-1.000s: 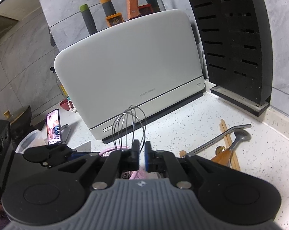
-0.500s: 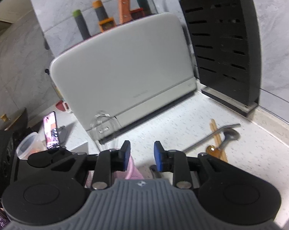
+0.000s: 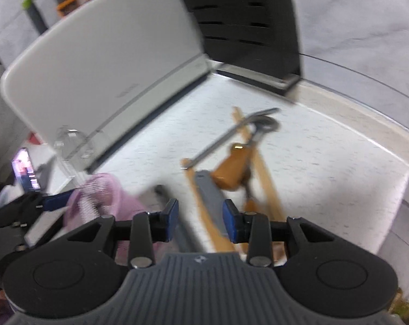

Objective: Organize utensils
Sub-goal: 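Grasp the wooden-handled metal spoon with the right gripper and lift it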

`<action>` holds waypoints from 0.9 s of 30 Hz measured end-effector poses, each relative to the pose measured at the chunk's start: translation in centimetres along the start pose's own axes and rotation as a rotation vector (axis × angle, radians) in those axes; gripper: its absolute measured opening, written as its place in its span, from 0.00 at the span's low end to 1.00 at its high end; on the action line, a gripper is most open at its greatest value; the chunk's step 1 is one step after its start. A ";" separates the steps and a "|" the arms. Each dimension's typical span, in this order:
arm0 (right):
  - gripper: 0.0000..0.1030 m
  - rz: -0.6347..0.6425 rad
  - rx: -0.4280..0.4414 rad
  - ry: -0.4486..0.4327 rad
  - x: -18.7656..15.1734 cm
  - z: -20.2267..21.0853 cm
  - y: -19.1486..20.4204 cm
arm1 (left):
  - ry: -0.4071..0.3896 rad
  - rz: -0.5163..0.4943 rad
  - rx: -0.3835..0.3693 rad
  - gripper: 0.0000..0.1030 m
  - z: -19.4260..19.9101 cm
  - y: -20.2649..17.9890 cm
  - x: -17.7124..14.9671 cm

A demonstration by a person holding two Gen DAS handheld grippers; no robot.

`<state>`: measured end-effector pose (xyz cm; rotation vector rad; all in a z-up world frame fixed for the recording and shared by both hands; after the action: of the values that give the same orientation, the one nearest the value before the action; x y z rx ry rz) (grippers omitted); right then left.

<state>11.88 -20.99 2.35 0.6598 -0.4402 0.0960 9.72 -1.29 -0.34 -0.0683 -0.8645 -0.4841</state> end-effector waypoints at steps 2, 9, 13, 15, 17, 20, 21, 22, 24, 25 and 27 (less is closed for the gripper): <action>0.34 0.025 -0.042 -0.005 0.0 -0.4 -0.2 | 0.001 -0.001 0.003 1.00 0.0 -0.1 0.0; 0.31 0.050 -0.105 0.031 1.1 -2.5 -1.0 | 0.002 -0.002 0.004 1.00 0.0 -0.1 0.0; 0.29 0.023 -0.103 0.026 2.0 -3.5 -1.2 | 0.002 0.003 0.003 1.00 0.0 0.0 0.1; 0.29 -0.015 -0.094 0.020 2.7 -3.9 -1.2 | 0.002 0.004 0.003 1.00 -0.2 0.0 0.1; 0.29 -0.043 -0.100 0.007 3.5 -4.2 -1.2 | 0.002 0.009 0.003 1.00 -0.2 0.1 0.2; 0.29 -0.082 -0.121 -0.001 4.5 -5.0 -1.5 | 0.007 0.010 -0.001 1.00 -0.4 0.2 0.3; 0.28 -0.102 -0.126 0.001 4.9 -5.4 -1.7 | 0.008 0.009 -0.001 1.00 -0.4 0.2 0.3; 0.26 -0.120 -0.126 0.004 5.1 -5.7 -1.9 | 0.010 0.007 -0.002 1.00 -0.4 0.2 0.3; 0.23 -0.152 -0.128 0.016 5.6 -6.5 -2.4 | 0.013 0.002 -0.002 1.00 -0.5 0.2 0.4; 0.21 -0.165 -0.129 0.018 5.8 -6.8 -2.5 | 0.016 0.002 -0.002 1.00 -0.6 0.3 0.5; 0.17 -0.183 -0.136 0.019 6.4 -7.4 -2.8 | 0.023 0.003 -0.002 1.00 -0.7 0.3 0.7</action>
<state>20.96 -18.99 -1.72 0.5618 -0.3631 -0.1010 10.76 -1.44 -0.20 -0.0653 -0.8413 -0.4824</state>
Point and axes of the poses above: each gripper's, at about its wrist camera, not at the fingertips, and z roughly against the way its jaws point, y to its left, x to its top, the point moved 2 cm from there along -z, roughly the way its jaws point, and after that the axes turned 6 degrees about -z, right-handed, at the moved point
